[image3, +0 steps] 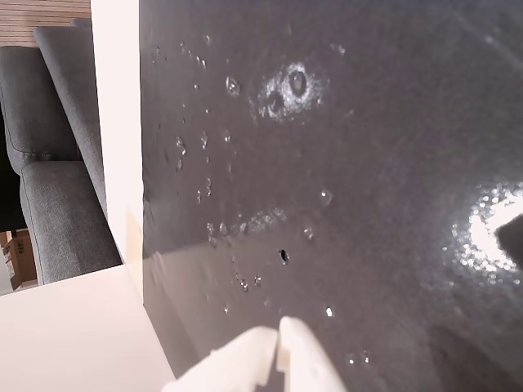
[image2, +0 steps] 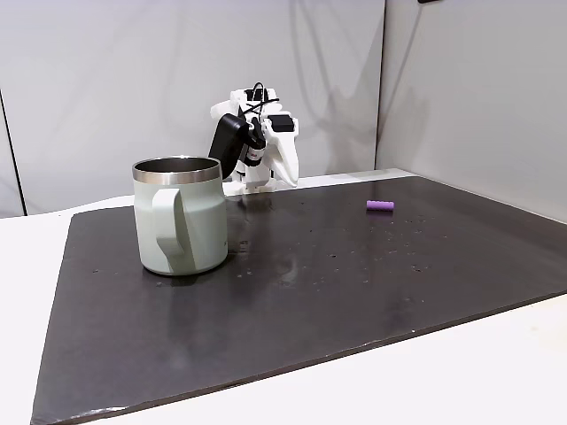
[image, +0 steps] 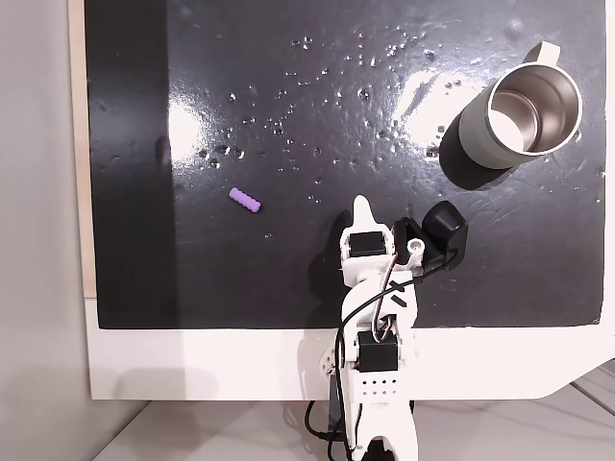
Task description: Grasp a pengrip and put it in the cup.
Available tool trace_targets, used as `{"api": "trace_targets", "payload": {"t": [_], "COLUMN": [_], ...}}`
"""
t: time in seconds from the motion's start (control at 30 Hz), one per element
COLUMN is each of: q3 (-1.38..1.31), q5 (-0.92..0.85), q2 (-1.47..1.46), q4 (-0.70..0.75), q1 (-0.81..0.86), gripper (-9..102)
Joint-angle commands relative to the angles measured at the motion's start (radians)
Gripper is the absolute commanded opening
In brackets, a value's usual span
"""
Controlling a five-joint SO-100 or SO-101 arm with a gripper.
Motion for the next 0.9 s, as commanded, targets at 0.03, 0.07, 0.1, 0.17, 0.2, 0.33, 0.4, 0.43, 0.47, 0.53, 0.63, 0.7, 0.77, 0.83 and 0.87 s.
{"api": "trace_targets", "payload": {"t": [0.03,0.07,0.1,0.17,0.2,0.33,0.4,0.43,0.47,0.53,0.63,0.7,0.77,0.83,0.87], "q3": [-0.009,-0.009,-0.009,-0.012,-0.02,-0.1,-0.192,-0.255,-0.324,-0.468,-0.66,-0.793,-0.931,-1.054,-1.109], "q5": [-0.002,-0.002,-0.002,-0.006,-0.015,-0.118,-0.176,-0.206,-0.221,-0.259,-0.348,-0.408,-0.468,-0.526,-0.555], "q2": [0.012,0.012,0.012,0.012,0.012,0.003,-0.078,-0.155,-0.241,-0.41,-0.603,-0.738,-0.879,-1.006,-1.058], "q4": [-0.017,-0.017,-0.017,-0.014,-0.002,0.058,0.086,0.094,0.101,0.117,0.138,0.184,0.25,0.307,0.331], "q1": [-0.008,-0.008,-0.008,0.003,0.011,0.026,0.017,0.006,0.002,-0.012,-0.057,-0.1,-0.146,-0.187,-0.204], "gripper": [0,0,0,0,0,0,0,0,0,0,0,0,0,0,0]}}
